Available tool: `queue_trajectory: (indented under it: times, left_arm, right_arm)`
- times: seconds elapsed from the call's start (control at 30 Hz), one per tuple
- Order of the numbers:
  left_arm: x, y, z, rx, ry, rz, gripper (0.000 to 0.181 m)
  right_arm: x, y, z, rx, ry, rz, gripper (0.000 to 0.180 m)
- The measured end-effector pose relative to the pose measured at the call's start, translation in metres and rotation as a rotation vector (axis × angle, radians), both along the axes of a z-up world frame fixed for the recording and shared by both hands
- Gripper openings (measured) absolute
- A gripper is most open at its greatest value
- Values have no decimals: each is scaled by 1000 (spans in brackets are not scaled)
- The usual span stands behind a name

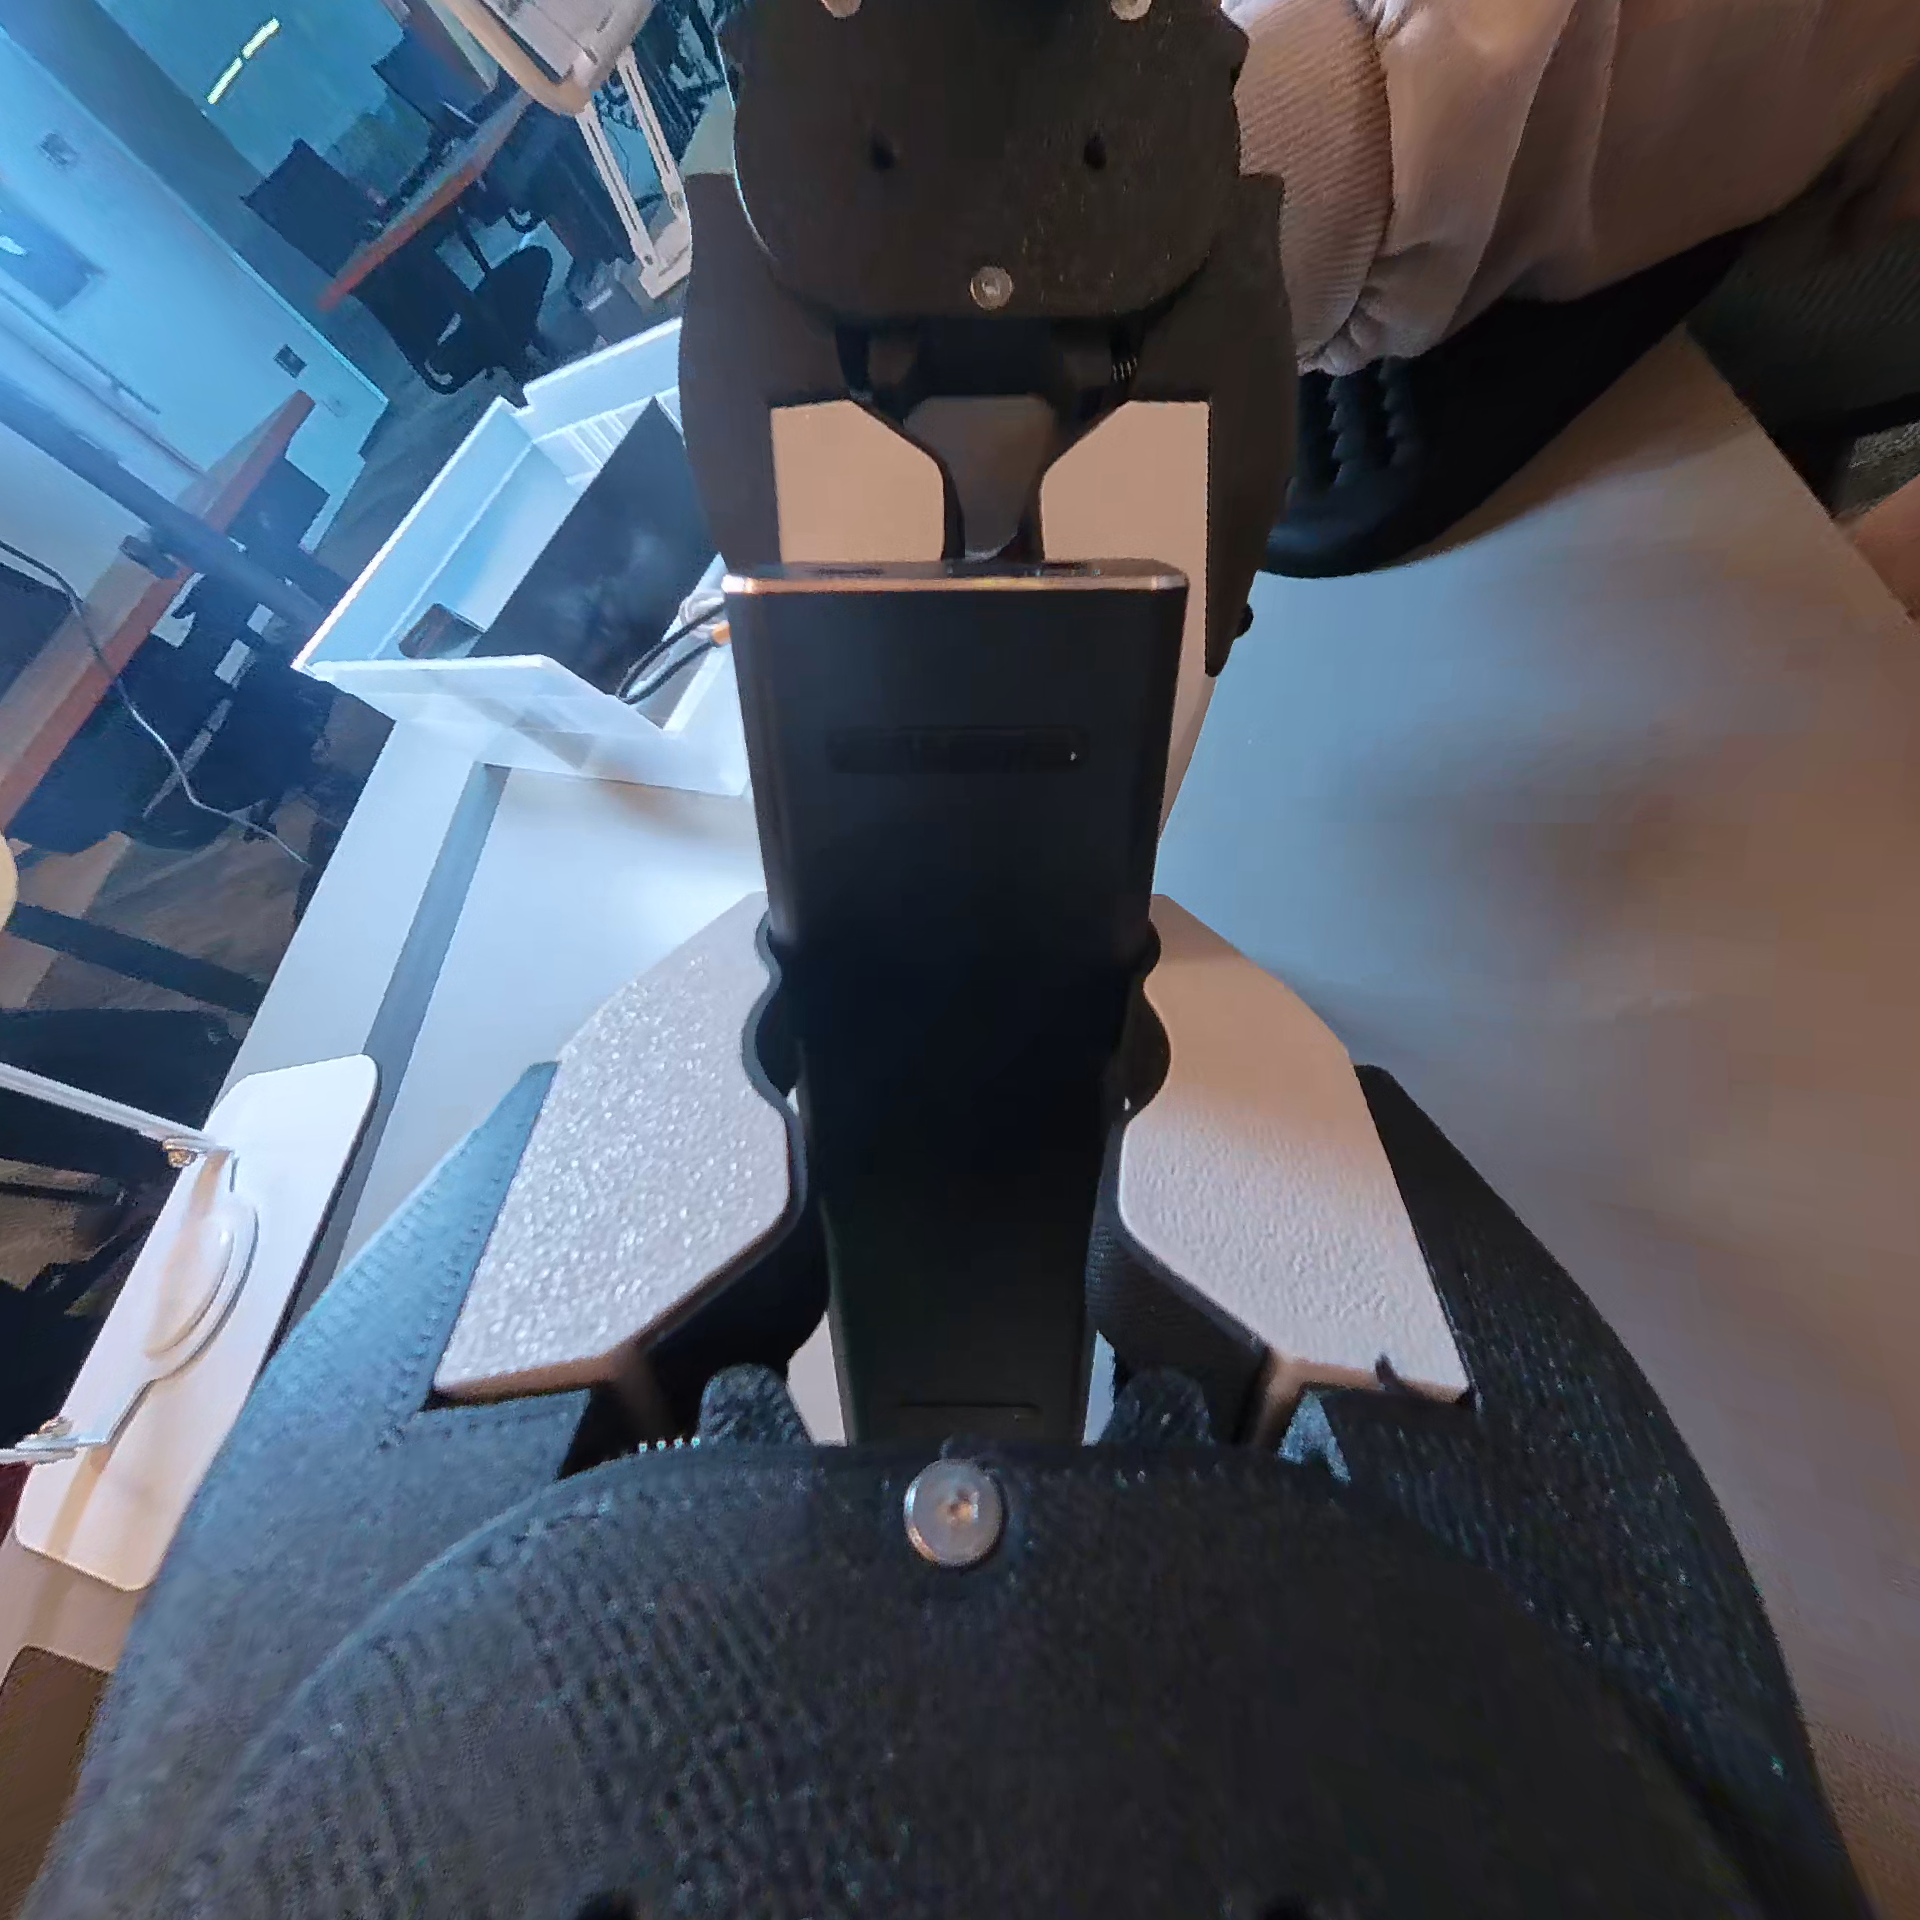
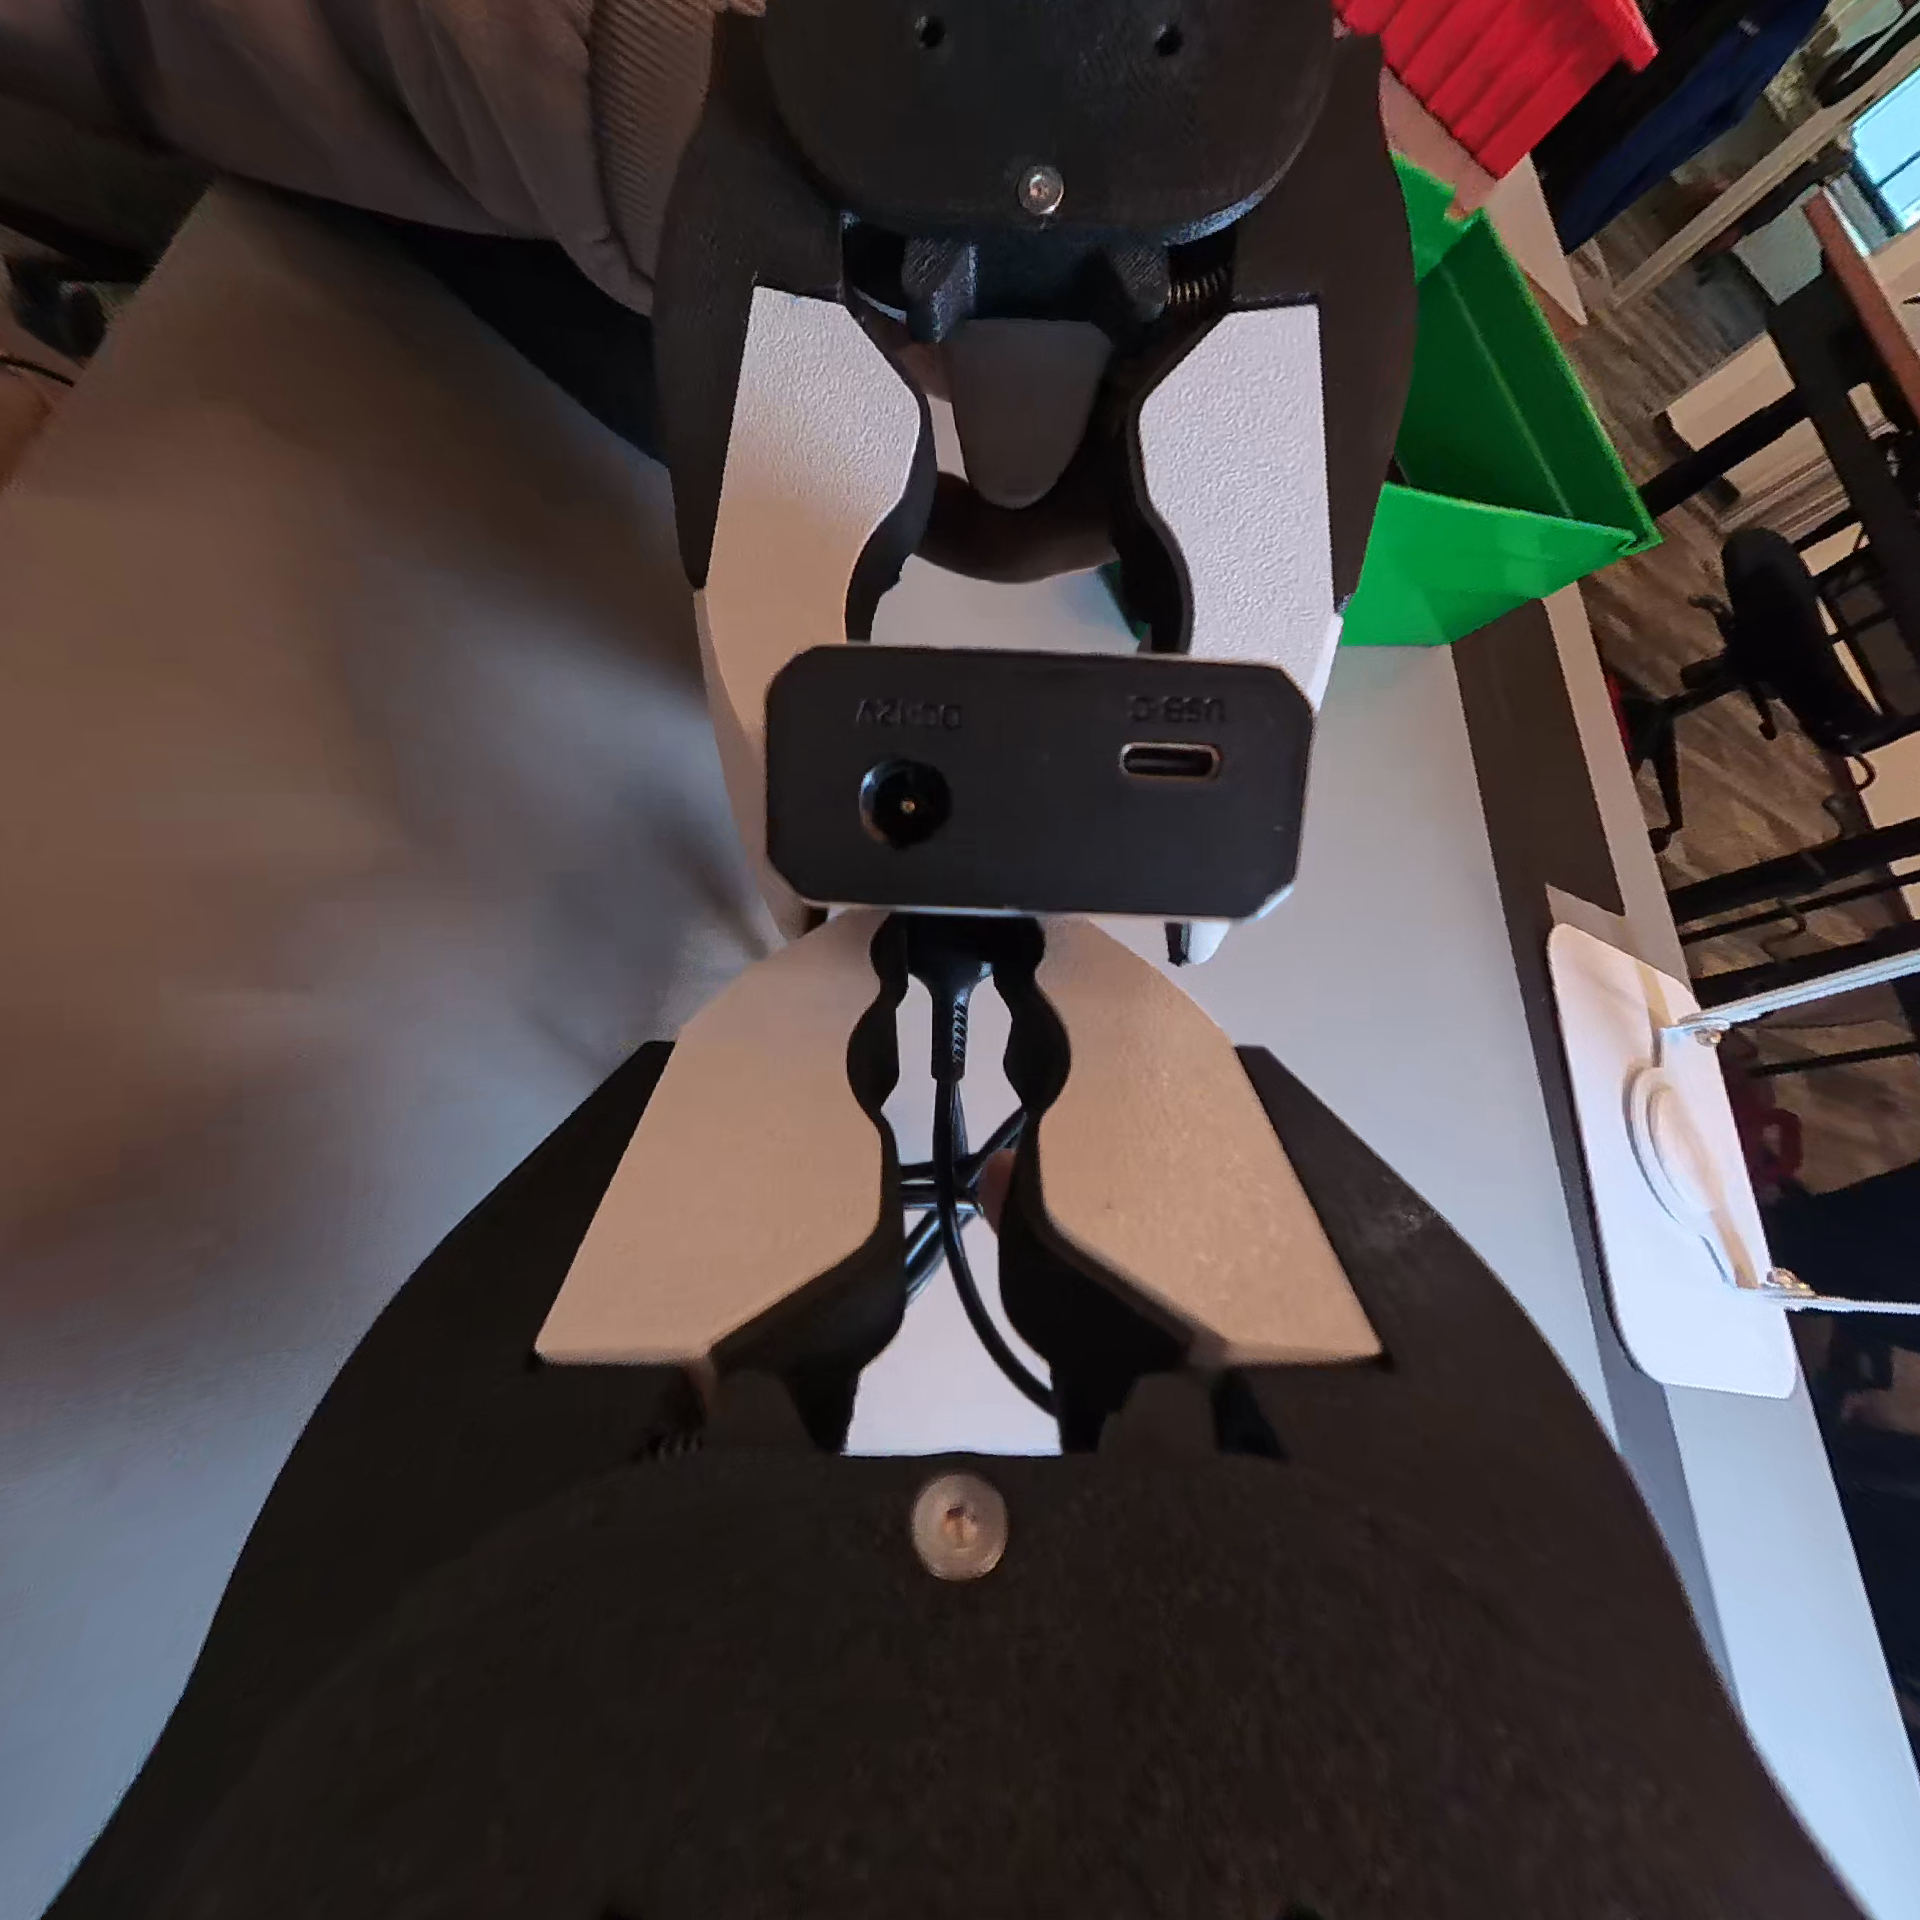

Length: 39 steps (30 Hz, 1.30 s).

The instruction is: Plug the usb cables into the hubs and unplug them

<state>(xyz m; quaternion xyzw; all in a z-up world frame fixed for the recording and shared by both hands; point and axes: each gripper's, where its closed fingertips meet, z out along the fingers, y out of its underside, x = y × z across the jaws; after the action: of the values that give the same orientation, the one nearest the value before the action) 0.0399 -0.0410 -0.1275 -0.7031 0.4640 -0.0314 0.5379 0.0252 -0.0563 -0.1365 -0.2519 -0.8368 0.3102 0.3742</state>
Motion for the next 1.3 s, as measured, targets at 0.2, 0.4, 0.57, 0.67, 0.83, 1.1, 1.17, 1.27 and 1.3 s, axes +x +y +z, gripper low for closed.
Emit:
queue_trajectory:
  times: [0.2, 0.4, 0.57, 0.67, 0.83, 1.1, 1.17, 1.27, 1.3]
  left_arm:
    - [-2, -1, 4, 12, 18, 3, 61]
    - [-5, -3, 12, 43, 25, 7, 61]
    - [-58, -26, 84, 185, -259, 80, 61]
    - [-84, -27, 94, 220, -339, 149, 61]
    - [-93, -6, 67, 145, -353, 234, 61]
    - [-88, 4, 57, 112, -410, 255, 61]
    - [-86, 6, 52, 97, -408, 249, 61]
    - [-81, 9, 44, 71, -398, 240, 61]
    - [-79, 10, 42, 64, -393, 236, 61]
  right_arm:
    - [-1, 0, 5, 0, -1, 18, 17]
    - [0, 2, 7, -11, -9, 26, 16]
    - [18, 57, 7, -136, 27, -107, 16]
    - [28, 51, 60, -340, 138, -19, 16]
    - [56, 79, 102, -606, 258, 12, 16]
    - [102, 209, 147, -720, 619, -412, 16]
    - [101, 241, 119, -678, 496, -597, 16]
    - [92, 267, 54, -717, 161, -834, 16]
    - [91, 272, 33, -698, 68, -900, 16]
